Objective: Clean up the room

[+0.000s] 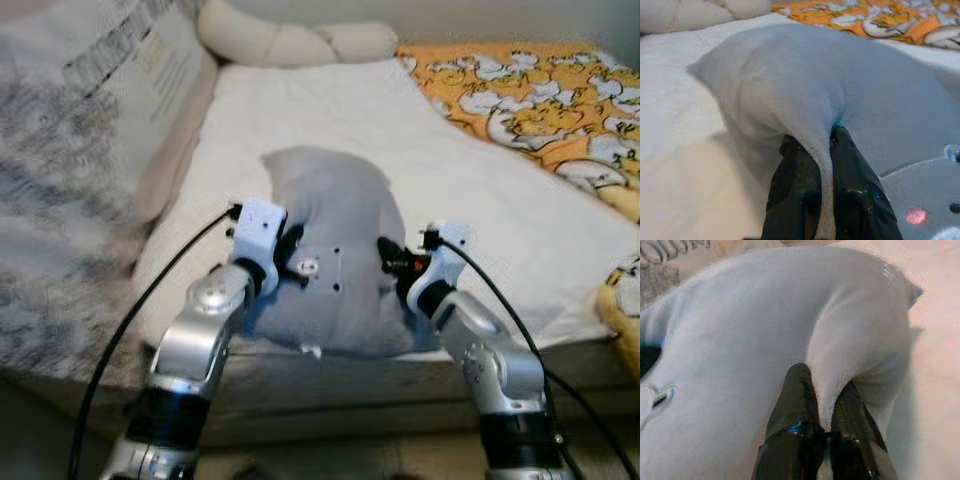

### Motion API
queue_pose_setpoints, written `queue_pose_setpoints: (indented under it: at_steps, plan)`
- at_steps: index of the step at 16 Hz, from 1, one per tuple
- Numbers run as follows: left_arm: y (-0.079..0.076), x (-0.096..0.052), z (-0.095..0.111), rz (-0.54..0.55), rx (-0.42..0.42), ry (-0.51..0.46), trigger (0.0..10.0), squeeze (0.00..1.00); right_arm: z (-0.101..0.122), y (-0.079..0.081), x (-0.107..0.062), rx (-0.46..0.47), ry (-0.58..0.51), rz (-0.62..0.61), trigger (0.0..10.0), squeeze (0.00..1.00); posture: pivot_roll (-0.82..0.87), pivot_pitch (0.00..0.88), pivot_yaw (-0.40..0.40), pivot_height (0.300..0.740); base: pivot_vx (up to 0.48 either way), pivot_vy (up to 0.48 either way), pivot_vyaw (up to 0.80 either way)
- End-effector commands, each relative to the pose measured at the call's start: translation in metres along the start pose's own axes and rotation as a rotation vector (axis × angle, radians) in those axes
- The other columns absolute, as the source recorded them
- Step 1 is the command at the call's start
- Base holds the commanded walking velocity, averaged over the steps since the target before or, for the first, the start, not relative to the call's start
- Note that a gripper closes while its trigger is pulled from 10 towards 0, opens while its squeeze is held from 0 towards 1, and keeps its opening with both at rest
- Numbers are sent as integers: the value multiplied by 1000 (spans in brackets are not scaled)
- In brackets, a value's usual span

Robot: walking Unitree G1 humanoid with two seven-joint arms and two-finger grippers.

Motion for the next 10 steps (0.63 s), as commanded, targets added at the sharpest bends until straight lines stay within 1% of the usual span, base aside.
queue_pose_setpoints:
  at_steps: [1,3,6,9,10]
  plan:
    - [10,-2,16,42,2,-59,10000,0,8,9,4,-6,-25,33,10000,0,-32,0,0,740,0,0,0]
    - [11,-1,17,42,33,-74,10000,0,8,10,5,-13,-19,42,10000,0,-29,0,-4,740,0,0,0]
    - [14,1,18,52,37,-79,10000,0,7,9,7,-55,-3,44,10000,0,-27,0,-9,740,277,0,0]
    - [13,4,19,45,43,-79,10000,0,7,4,10,-68,0,21,10000,0,-35,0,-6,740,307,0,800]
    - [13,5,19,42,44,-81,10000,0,10,4,9,-72,-12,23,10000,0,-38,0,-6,740,307,0,0]
Point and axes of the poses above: a point about 5 cm out from each wrist's last joint towards the gripper, its own x axis pointing out of the wrist towards the gripper, its own z axis along the axis of the wrist's last joint, y = z × x, the point moved 3 cm from there along x, pointing out of the wrist towards the gripper, and after that the axes turned 3 degrees about x, right-handed, at the moved point
